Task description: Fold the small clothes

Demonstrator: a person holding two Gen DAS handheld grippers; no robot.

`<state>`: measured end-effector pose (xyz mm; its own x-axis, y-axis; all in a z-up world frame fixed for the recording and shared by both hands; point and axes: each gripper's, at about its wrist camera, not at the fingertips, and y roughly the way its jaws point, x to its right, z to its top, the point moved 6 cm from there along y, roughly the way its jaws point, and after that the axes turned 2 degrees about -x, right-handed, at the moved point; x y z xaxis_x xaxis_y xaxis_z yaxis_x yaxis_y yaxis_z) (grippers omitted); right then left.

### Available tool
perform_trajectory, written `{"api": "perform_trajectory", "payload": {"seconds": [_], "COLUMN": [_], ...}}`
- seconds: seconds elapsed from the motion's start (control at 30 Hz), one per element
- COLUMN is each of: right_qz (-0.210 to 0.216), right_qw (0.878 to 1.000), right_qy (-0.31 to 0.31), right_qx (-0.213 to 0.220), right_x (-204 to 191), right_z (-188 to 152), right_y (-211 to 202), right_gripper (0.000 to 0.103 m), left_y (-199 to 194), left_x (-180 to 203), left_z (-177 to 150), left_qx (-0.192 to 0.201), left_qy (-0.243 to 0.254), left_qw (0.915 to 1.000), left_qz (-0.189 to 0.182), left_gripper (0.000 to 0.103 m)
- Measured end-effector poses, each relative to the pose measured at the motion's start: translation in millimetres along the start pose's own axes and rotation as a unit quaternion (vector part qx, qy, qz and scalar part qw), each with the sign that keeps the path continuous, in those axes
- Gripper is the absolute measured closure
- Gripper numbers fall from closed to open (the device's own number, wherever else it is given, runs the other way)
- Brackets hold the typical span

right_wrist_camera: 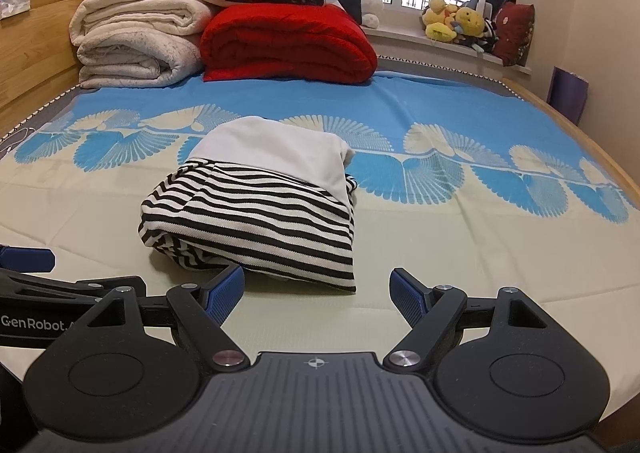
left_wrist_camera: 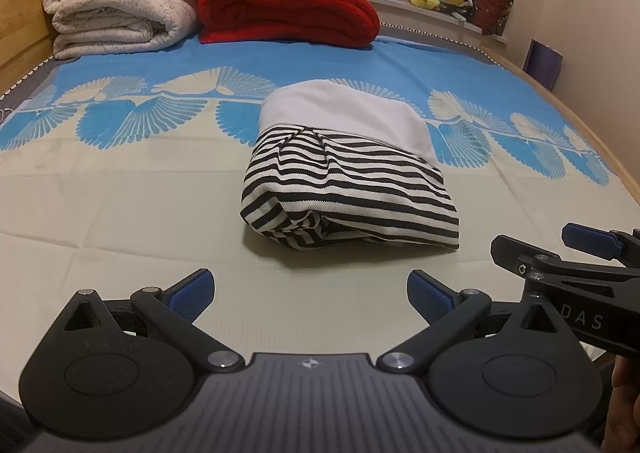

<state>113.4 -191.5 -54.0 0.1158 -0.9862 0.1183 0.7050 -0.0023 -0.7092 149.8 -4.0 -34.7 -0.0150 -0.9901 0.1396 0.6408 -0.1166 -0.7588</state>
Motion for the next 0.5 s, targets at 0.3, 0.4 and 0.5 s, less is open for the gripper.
{"api": "perform_trajectory", "payload": {"seconds": [0.3, 0.4, 0.5], "right_qz": [0.0, 0.0, 0.0], "right_qw": [1.0, 1.0, 1.0], "right_qy": [0.0, 0.0, 0.0], "right_qx": [-0.002, -0.002, -0.003], "right_x": [0.1, 0.2, 0.3], "right_z": [0.4, 0.4, 0.4], "right_y": [0.7, 0.7, 0.6], "right_gripper": [0.022, 0.022, 0.022], "left_y": [0.5, 0.4, 0.4], "left_x": [0.5, 0.6, 0.6], "left_z": [-0.3, -0.3, -0.2], "left_qx": [0.0, 0.0, 0.0], "left_qy": [0.001, 0.0, 0.0], "left_qw": [1.0, 1.0, 1.0], "left_qz": [0.0, 0.0, 0.0], "left_gripper": [0.001, 0.001, 0.001]}}
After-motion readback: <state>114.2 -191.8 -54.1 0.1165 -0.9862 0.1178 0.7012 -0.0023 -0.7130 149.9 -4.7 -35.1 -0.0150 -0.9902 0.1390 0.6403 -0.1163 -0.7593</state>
